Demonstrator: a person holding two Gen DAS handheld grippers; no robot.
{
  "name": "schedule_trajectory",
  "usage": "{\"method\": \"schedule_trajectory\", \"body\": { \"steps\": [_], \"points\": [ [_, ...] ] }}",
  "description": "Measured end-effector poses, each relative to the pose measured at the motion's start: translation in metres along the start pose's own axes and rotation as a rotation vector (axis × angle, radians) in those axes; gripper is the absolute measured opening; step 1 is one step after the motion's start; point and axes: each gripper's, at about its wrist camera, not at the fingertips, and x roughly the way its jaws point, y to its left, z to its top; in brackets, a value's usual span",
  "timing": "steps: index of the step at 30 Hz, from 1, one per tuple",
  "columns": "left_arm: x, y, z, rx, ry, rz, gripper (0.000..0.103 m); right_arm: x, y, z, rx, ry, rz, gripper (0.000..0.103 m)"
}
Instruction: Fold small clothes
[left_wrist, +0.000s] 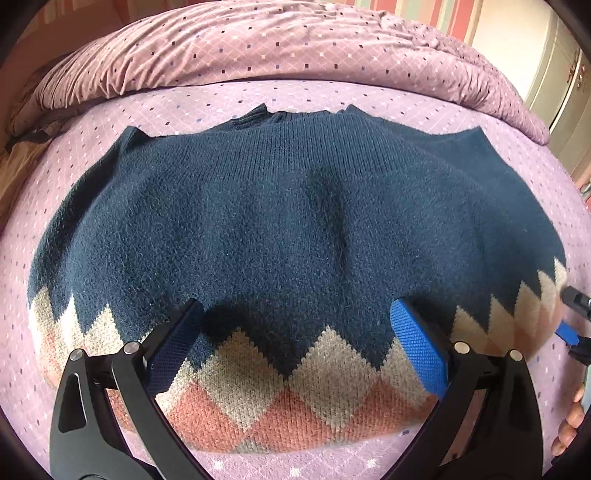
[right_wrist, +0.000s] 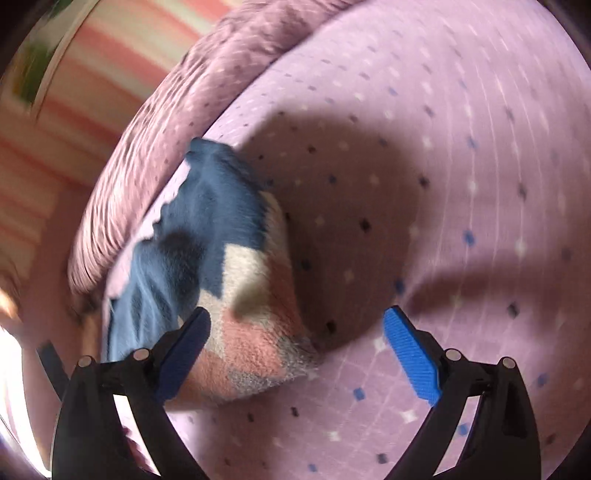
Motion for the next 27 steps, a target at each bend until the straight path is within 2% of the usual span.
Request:
{"method": "schedule_trajectory", "body": {
  "steps": [6,10,15,19,21,23,26,27],
  "points": [
    [0.001,0.001,0.002,0.002,0.012,0.001,0.1,0.009,0.003,-0.007,0.049,0.004,0.068,0.094],
    [0.003,0.002,0.004,-0.006,0.019,0.001,0.1,0.016,0.008,-0.01,0.021,0.032,0.07,0.085],
    [0.005,0.002,0.005,-0.003,0.024,-0.003,0.1,0.02,0.011,-0.015,-0.012,0.035,0.073,0.083],
    [0.006,0.003,0.006,-0.003,0.024,-0.005,0.1,0.024,0.01,-0.016,0.025,0.02,0.097,0.083],
    [0.007,0.003,0.005,-0.002,0.023,-0.005,0.1,0.029,0.015,-0.017,0.027,0.027,0.119,0.076],
    [0.007,0.003,0.005,-0.002,0.025,-0.004,0.1,0.033,0.02,-0.019,0.016,0.009,0.094,0.076],
    [0.006,0.003,0.006,-0.004,0.029,-0.007,0.1,0.035,0.016,-0.017,0.078,-0.006,0.121,0.076],
    [0.006,0.003,0.006,-0.004,0.028,-0.006,0.1,0.036,0.016,-0.016,0.088,-0.009,0.124,0.072]
  ]
}}
